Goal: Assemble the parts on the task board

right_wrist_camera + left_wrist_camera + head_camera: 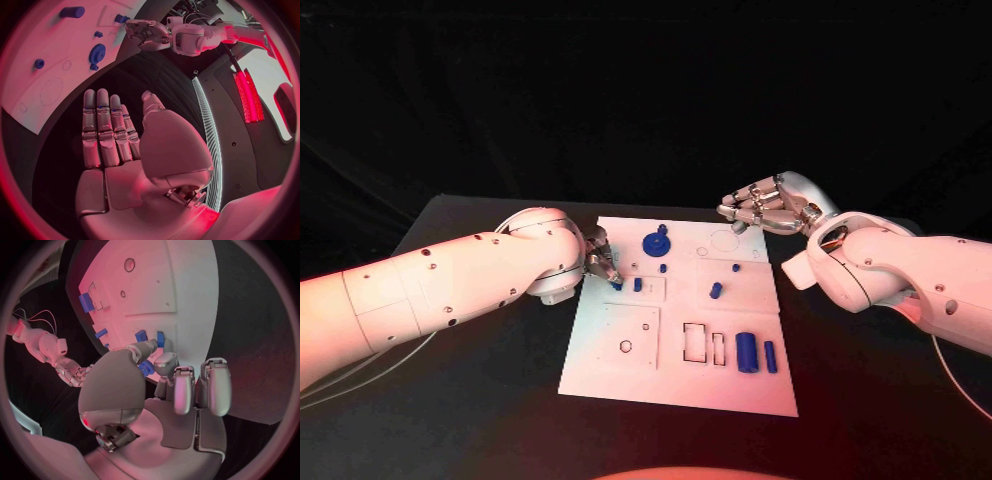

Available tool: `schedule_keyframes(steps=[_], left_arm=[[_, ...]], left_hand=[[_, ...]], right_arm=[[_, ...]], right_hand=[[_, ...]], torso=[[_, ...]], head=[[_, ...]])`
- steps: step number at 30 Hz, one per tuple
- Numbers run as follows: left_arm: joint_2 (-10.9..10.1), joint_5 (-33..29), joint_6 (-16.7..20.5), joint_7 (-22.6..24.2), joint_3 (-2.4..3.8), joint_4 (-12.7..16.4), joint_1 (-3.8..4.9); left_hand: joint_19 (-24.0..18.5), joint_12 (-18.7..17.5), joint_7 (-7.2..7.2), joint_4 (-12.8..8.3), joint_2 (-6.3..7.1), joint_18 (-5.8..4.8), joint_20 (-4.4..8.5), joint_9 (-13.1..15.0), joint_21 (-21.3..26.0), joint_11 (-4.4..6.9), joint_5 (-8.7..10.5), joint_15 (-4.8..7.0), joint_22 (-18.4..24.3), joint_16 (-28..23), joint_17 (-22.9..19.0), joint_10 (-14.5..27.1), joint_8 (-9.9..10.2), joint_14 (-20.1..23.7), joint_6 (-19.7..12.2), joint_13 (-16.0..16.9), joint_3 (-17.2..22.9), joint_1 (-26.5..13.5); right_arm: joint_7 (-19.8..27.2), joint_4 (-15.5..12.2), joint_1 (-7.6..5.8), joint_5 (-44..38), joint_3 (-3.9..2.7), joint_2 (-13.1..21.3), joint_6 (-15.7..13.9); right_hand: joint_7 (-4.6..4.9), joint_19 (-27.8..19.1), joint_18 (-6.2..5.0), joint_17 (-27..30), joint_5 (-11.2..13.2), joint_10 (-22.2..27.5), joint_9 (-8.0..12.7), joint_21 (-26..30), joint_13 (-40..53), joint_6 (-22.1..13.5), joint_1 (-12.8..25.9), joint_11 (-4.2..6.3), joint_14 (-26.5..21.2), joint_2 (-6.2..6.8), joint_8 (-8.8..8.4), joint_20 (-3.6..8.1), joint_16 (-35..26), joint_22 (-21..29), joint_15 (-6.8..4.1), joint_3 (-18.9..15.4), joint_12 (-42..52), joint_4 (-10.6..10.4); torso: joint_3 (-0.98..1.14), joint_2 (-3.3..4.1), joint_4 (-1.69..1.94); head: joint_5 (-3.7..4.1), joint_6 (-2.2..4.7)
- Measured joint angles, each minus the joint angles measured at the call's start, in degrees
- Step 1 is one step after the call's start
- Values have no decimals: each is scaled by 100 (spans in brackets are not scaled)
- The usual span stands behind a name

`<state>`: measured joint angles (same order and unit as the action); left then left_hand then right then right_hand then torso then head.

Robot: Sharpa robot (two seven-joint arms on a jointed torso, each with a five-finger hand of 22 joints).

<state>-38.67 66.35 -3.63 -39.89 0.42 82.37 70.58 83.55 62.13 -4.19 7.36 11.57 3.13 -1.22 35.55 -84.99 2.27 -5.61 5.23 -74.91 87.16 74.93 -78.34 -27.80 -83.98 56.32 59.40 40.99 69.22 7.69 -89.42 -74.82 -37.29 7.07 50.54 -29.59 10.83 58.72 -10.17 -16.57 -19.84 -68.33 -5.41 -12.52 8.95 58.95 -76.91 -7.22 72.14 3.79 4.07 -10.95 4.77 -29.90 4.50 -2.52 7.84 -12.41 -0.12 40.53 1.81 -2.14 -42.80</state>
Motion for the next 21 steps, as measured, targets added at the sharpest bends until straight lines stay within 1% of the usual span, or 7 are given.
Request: schedule_keyframes(steps=[5, 6, 7, 10, 13, 17, 21], left_arm=[[17, 28, -10, 0, 0, -34, 0], [19, 32, -12, 0, 0, -39, 0], [21, 36, -13, 0, 0, -45, 0], [25, 49, -20, 4, 0, -55, 0], [27, 57, -28, 8, 0, -58, -1], [27, 69, -45, 9, 0, -57, -1], [25, 79, -62, 10, 1, -52, 0]], left_hand=[[0, 0, 1, -9, 7, 0, 0, 2, -21, 0, 2, 0, 0, 0, 0, 0, 0, 0, 1, 12, 10, -7], [0, 0, 2, -10, 24, 0, 0, 2, -21, 0, 2, 0, 0, 0, -1, 0, 0, 0, 2, 7, 11, -25], [0, 0, 42, -11, 41, 0, 0, 3, -21, 25, 2, 0, 0, 0, -1, -27, -1, 0, 42, -3, 12, -41], [0, -4, 44, -15, 41, 0, 0, 2, -22, 24, 3, 0, 0, 0, -1, -43, -37, 0, 44, -52, 16, -41], [12, -4, 50, -34, 40, 0, 12, 2, -21, 29, 16, 0, 0, 0, -1, -48, -76, 0, 51, -24, 2, -41], [21, -5, 50, -34, 32, 1, 21, 2, -21, 31, -6, 40, 0, 0, -1, -50, -77, 1, 50, -8, 3, -32], [21, -4, 50, -34, 25, 0, 21, 1, -21, 31, -6, 41, 0, 0, -1, -50, -77, 1, 50, -9, 3, -25]], right_arm=[[1, 0, 1, 0, 0, 2, 0], [1, 0, 1, 0, 0, 2, 0], [1, 0, 1, 0, 0, 3, 0], [1, 0, 2, 0, 0, 4, 0], [1, 0, 3, 0, 0, 3, 0], [1, 0, 5, 0, 0, 3, 0], [1, 1, 8, 0, 0, 2, 0]], right_hand=[[0, 0, 0, 0, 0, 0, 0, 0, 0, 0, 0, 0, 0, 0, 0, 0, 0, 0, 0, 0, 0, 0], [0, 0, 0, 0, 0, 0, 0, 0, 0, 0, 0, 0, 0, 0, 0, 0, 0, 0, 0, 0, 0, 0], [0, 0, 0, 0, 0, 0, 0, 0, 0, 0, 0, 0, 0, 0, 0, 0, 0, 0, 0, 0, 0, 0], [0, 0, 0, 0, 0, 0, 0, 0, 0, 0, 0, 0, 0, 0, 0, 0, 0, 0, 0, 0, 0, 0], [0, 0, 0, -1, 0, 0, 0, 0, 1, 0, 0, 0, 0, 0, 0, 0, 0, 0, 0, 0, 0, 0], [0, 0, 0, -1, 0, 0, 0, 0, 1, 0, 0, 0, 0, 0, 0, 0, 0, 0, 0, 0, 0, 0], [0, 0, 0, -1, 0, 0, 0, 0, 1, 0, 0, 0, 0, 0, 0, 0, 0, 0, 0, 0, 0, 0]], torso=[[-3, 2, 0], [-5, 2, 1], [-6, 2, 3], [-6, 2, 5], [-7, 2, 6], [-7, 2, 3], [-7, 2, 3]], head=[[5, 3], [6, 3], [7, 2], [8, -4], [8, -10], [-4, -14], [-5, -21]])
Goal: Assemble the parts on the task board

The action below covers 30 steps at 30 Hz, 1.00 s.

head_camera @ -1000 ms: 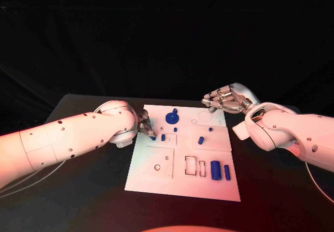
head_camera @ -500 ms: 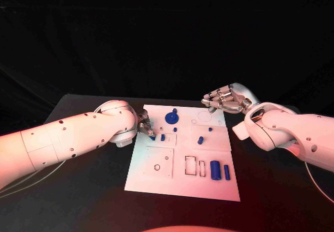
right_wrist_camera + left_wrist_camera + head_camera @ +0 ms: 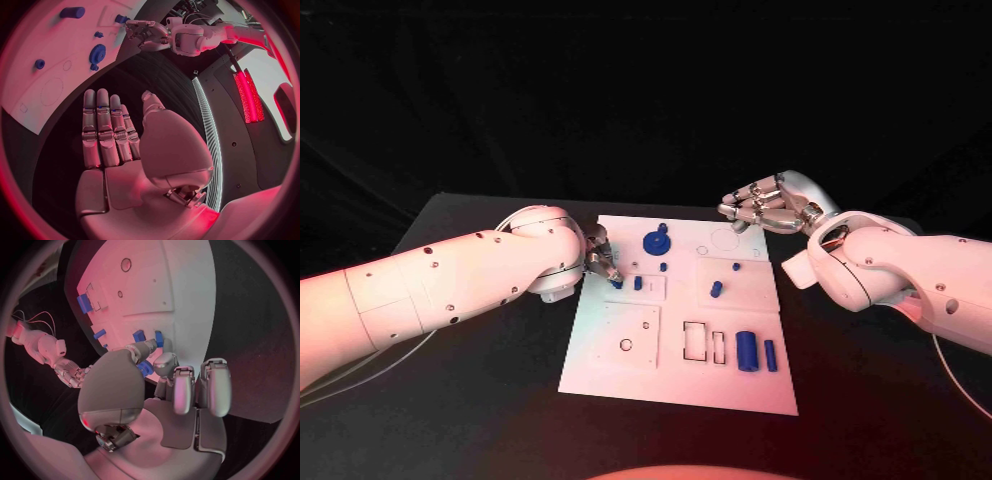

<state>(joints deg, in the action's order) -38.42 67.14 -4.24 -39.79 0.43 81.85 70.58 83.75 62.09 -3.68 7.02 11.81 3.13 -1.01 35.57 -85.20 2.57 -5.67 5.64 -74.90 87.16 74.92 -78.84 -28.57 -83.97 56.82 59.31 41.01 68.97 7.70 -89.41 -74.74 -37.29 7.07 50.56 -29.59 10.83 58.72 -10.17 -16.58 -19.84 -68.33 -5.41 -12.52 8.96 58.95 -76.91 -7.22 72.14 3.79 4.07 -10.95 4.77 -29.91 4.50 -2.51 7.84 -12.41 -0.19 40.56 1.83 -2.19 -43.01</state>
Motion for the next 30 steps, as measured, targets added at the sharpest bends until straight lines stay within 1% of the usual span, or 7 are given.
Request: schedule_keyframes(steps=[7, 10, 12, 21, 27, 30], left_arm=[[-5, 15, -20, 0, 0, 18, 0], [-10, 23, -21, 0, 1, 29, 0], [-11, 29, -22, 0, 1, 33, 0], [-15, 54, -22, 0, 1, 43, -1], [-14, 72, -22, -1, 0, 49, -1], [-12, 79, -27, -3, 0, 51, 0]], left_hand=[[0, 27, 0, 0, -1, 0, 0, 0, 0, 0, 0, 0, 0, 0, 0, 0, 0, 0, 0, 13, 0, 1], [0, 28, 0, 0, -22, 0, 0, 0, 0, 0, 2, 0, 0, 0, 0, 0, -1, 0, 0, 18, 0, 22], [0, 27, 0, 0, -22, 0, 0, 0, 0, 0, 3, 0, 0, 0, -1, 0, -1, 0, 0, 21, 0, 22], [20, 27, 0, 0, -44, 0, 20, 0, -22, 1, 7, 30, -4, 22, -1, -2, -1, -8, 0, 20, 0, 0], [20, -45, 0, 0, -44, 0, 20, 0, -22, 1, 9, 40, -4, 22, -1, -2, -1, 1, 0, -125, 0, 0], [20, -68, 0, 0, -73, 0, 20, 0, -22, 1, 24, 40, -4, 22, -1, -2, -1, 1, 0, -153, 0, -31]], right_arm=[[0, 1, 3, 0, 0, -2, 0], [0, 2, 4, 0, 0, -2, 0], [0, 2, 5, 1, 0, -2, 0], [0, 1, 5, 4, 0, -1, 0], [0, -1, 6, 6, 0, 0, 0], [0, -3, 6, 7, 1, 0, 0]], right_hand=[[0, 0, 0, 0, 0, 0, 0, 0, 0, 0, 0, 0, 0, 0, 0, 0, 0, 0, 0, 0, 0, 0], [0, 0, 0, 0, 0, 0, 0, 0, 0, 0, 0, 0, 0, 0, 0, 0, 0, 0, 0, 0, 0, 0], [0, 0, 0, 0, 0, 0, 0, 0, 0, 0, 0, 0, 0, 0, 0, 0, 0, 0, 0, 0, 0, 0], [0, 0, 0, 0, 0, 0, 0, 0, 1, 0, 0, 0, 0, 0, 0, 0, 0, -1, 0, 0, 0, 0], [0, 0, 0, -1, 0, 0, 0, 0, 1, 0, 0, 0, 0, 0, 0, 0, 0, -1, 0, 0, 0, 0], [0, 0, 0, -1, 0, 0, 0, 0, 1, 0, 0, 0, 0, 0, 0, 0, 0, -1, 0, 0, 0, 0]], torso=[[3, -1, 1], [3, -1, 0], [7, -1, -2], [7, -1, -3], [8, 2, -3], [10, 2, -3]], head=[[7, -5], [10, -10], [10, -13], [13, -16], [13, -17], [11, -24]])
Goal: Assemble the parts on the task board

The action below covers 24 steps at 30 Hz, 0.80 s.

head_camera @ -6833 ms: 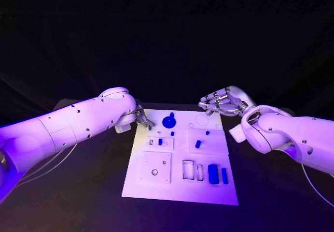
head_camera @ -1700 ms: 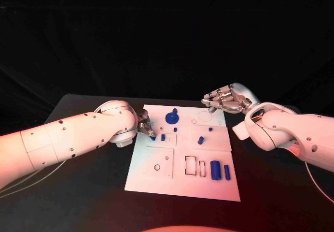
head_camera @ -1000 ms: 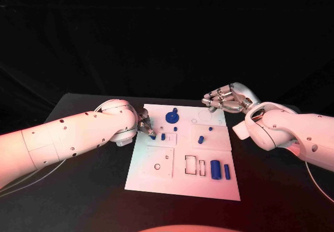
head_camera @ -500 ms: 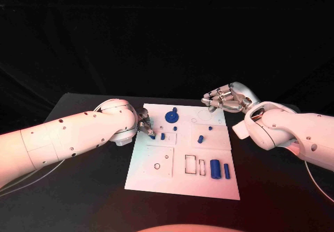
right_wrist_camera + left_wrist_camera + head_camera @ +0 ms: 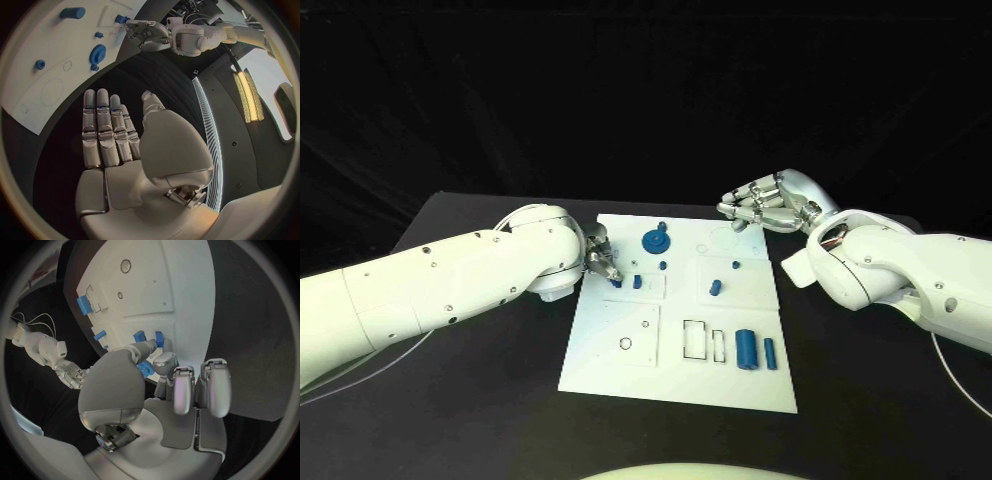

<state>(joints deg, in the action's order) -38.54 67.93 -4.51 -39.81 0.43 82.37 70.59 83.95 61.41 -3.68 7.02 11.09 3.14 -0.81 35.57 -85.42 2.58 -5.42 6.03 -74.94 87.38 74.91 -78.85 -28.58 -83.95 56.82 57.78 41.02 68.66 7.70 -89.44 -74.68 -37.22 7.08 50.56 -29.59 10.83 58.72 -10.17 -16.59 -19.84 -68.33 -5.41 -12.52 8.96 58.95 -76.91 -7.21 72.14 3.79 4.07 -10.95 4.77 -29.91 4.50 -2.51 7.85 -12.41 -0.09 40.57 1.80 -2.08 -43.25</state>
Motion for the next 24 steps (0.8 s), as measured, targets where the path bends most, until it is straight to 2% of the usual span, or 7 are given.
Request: schedule_keyframes(steps=[2, 4, 6, 7, 8, 10, 24], left_arm=[[0, 5, -7, -2, 0, 1, 0], [0, 9, -19, -4, 0, 1, 1], [0, 10, -43, -5, -3, 3, -1], [0, 10, -54, -6, -4, 4, -3], [1, 11, -65, -6, -5, 4, -5], [1, 11, -88, -8, -6, 4, -6], [12, 19, -128, -9, -6, -15, -5]], left_hand=[[0, 0, 0, 3, 8, 0, 0, 0, 0, 0, 0, 0, 0, 0, 0, 0, -21, 0, 0, -18, -25, -90], [9, -1, 1, 76, 65, 0, 9, 1, 0, 22, 0, 1, 0, 0, 0, -22, -230, -1, 0, -36, -161, -156], [9, -36, 118, 180, 112, 0, 32, 40, 0, 128, -1, 34, 0, 0, 0, -128, -333, -11, 116, -52, -358, -263], [0, -38, 125, 224, 138, 0, 42, 380, 0, 141, -1, 34, 0, 0, 0, -142, -356, -11, 124, -52, -449, -288], [-1, -38, 286, 278, 144, 0, 42, 1074, 0, 165, -1, 35, 1, 0, -1, -182, -410, -11, 288, -58, -554, -318], [-1, -38, 429, 381, 137, 0, 42, 1342, 0, 174, -2, 35, 1, 0, 0, -149, -346, -11, 453, -62, -812, -349], [-1, 2, 451, 586, 82, 0, 42, 1420, 0, 173, -22, 44, 1, 0, -1, -147, -287, -2, 472, -56, -1171, -338]], right_arm=[[0, -1, 0, 0, 0, 2, 0], [0, -2, 0, 1, 0, 4, 0], [0, -4, 0, 1, 0, 6, 0], [0, -4, 0, 1, 0, 8, 0], [0, -4, 0, 1, 0, 9, 0], [0, -7, 0, 1, 0, 10, 0], [0, -12, 0, 2, 0, 18, -1]], right_hand=[[0, 0, 0, 0, 0, 0, 0, 0, 0, 0, 0, 0, 0, 0, 0, 0, 0, 0, 0, 0, 0, 0], [0, 0, 0, 0, 0, 0, 0, 0, 0, 0, 0, 0, 0, 0, 0, 0, 0, 0, 0, 0, 0, 0], [0, 0, 0, 0, 0, 0, 0, 0, 0, 0, 0, 0, 0, 0, 0, 0, 0, 0, 0, 0, 0, 0], [0, 0, 0, 0, 0, 0, 0, 0, 0, 0, 0, 0, 0, 0, 0, 0, 0, 0, 0, 0, 0, 0], [0, 0, 0, 0, 0, 0, 0, 0, 0, 0, 0, 0, 0, 0, 0, 0, 0, 0, 0, 0, 0, 0], [0, 0, 0, 0, 0, 0, 0, 0, 0, 0, 0, 0, 0, 0, 0, 0, 0, 0, 0, 0, 0, 0], [0, 0, 0, 0, 0, 0, 0, 0, 0, 0, 0, 0, 0, 0, 0, 0, 0, 14, 0, -16, 22, -16]], torso=[[0, -1, 1], [-1, -1, 1], [-1, -1, 1], [-1, -1, 2], [-1, -2, 2], [-2, -2, 2], [-4, -2, 4]], head=[[-1, -4], [-1, -9], [-1, -15], [-1, -16], [-1, -18], [-2, -20], [8, -33]])
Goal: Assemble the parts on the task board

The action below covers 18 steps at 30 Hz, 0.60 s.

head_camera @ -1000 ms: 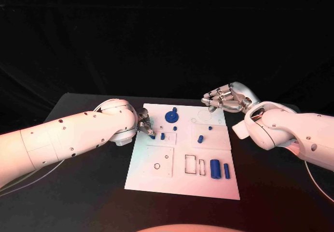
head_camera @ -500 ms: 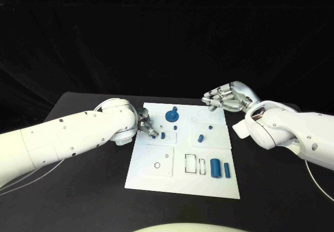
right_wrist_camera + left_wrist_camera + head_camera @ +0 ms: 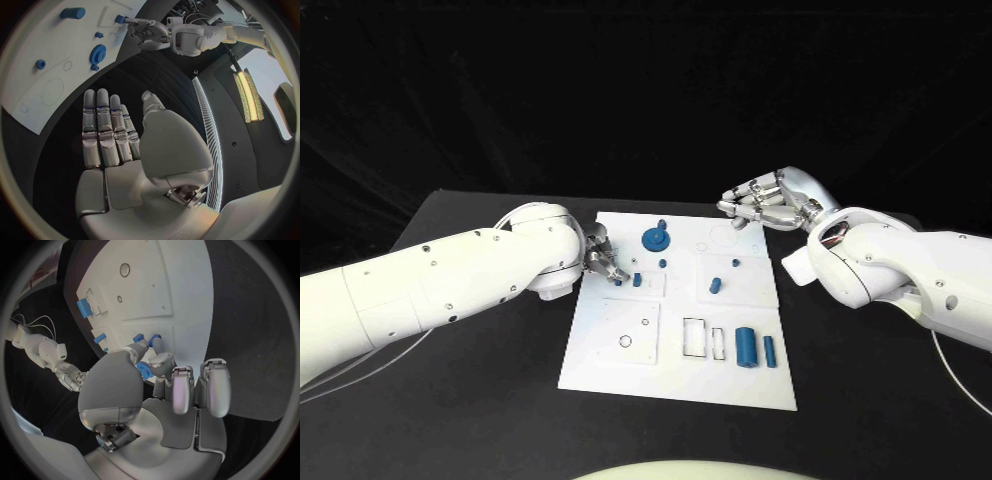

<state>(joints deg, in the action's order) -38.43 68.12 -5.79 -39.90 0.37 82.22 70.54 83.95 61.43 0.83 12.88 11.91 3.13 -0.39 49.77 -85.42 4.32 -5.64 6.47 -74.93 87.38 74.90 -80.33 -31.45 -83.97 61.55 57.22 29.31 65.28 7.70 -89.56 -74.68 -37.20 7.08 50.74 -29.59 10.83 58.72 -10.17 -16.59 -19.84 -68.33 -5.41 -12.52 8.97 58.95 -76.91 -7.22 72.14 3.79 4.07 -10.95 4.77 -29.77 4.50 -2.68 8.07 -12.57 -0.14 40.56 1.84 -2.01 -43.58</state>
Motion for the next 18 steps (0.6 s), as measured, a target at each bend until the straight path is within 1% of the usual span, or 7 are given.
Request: schedule_keyframes(steps=[4, 7, 12, 15, 16, 18], left_arm=[[1, 5, 7, 0, 0, -29, 0], [1, 7, 13, -2, -1, -39, 0], [-3, 10, 40, -2, -1, -45, 0], [-10, 10, 71, -3, 1, -41, -1], [-13, 8, 81, -3, 2, -37, -1], [-19, 1, 106, -3, 5, -31, -1]], left_hand=[[0, 0, 0, 18, 0, 0, 0, 2, 0, 0, 0, 10, 0, 0, 0, 0, 0, 10, 0, 0, -18, 0], [21, 0, 0, 79, 0, 0, 20, 19, 0, 0, 0, 10, 0, 0, 0, 0, 5, 10, 0, -6, -110, 0], [21, 0, 0, 321, -60, 0, 20, 73, 0, 0, 0, 9, 0, 0, 1, -1, 29, 10, 0, -19, -593, -60], [21, 0, 0, 367, -149, 0, 20, 104, 0, 0, 0, 9, 1, 0, 5, -1, 57, 10, -1, -19, -986, -149], [21, 0, -3, 373, -151, 0, 20, 111, 0, -15, 0, 9, 1, 0, 5, 14, 57, 10, 2, -19, -1093, -151], [20, 8, -22, 376, -221, 0, 20, 130, 0, -20, 0, 9, 1, 0, 4, 19, 81, 10, 21, -19, -1368, -221]], right_arm=[[0, 0, 0, 0, 0, 0, 0], [0, 0, 0, 0, 0, 0, 0], [0, 4, 0, 1, 0, 0, 0], [0, 6, 0, 2, 0, 0, 0], [0, 7, 0, 2, 0, 0, 0], [0, 9, 0, 2, 0, 0, 0]], right_hand=[[0, 0, 0, 0, 0, 0, 0, 0, -1, 0, 0, 0, 0, 0, 0, 0, 0, 0, 0, 0, 0, 0], [0, 0, 0, 0, 0, 0, 0, 0, -5, 0, 0, 0, 0, 0, 0, 0, 0, 0, 0, 0, 0, 0], [0, 0, 0, 0, 0, 0, 0, 0, -5, 0, 0, 0, 0, 0, 0, 0, 0, 0, 0, 0, 0, 0], [0, 0, 0, 0, 0, 0, 0, 0, -5, 0, 0, 0, 0, 0, 0, 0, 0, 0, 0, 0, 0, 0], [0, 0, 0, 0, 0, 0, 0, 0, -5, 0, 0, 0, 0, 0, 0, 0, 0, 0, 0, 0, 0, 0], [0, 0, 0, 0, 0, 0, 0, 0, -5, 0, 0, 0, 0, 0, 0, 0, 0, -1, 0, 0, 0, 0]], torso=[[0, 1, 0], [-1, 0, 0], [-2, -1, -1], [-5, -1, -3], [-5, -1, -3], [-5, -1, -3]], head=[[0, 3], [1, 8], [5, 18], [11, 26], [12, 30], [12, 32]])
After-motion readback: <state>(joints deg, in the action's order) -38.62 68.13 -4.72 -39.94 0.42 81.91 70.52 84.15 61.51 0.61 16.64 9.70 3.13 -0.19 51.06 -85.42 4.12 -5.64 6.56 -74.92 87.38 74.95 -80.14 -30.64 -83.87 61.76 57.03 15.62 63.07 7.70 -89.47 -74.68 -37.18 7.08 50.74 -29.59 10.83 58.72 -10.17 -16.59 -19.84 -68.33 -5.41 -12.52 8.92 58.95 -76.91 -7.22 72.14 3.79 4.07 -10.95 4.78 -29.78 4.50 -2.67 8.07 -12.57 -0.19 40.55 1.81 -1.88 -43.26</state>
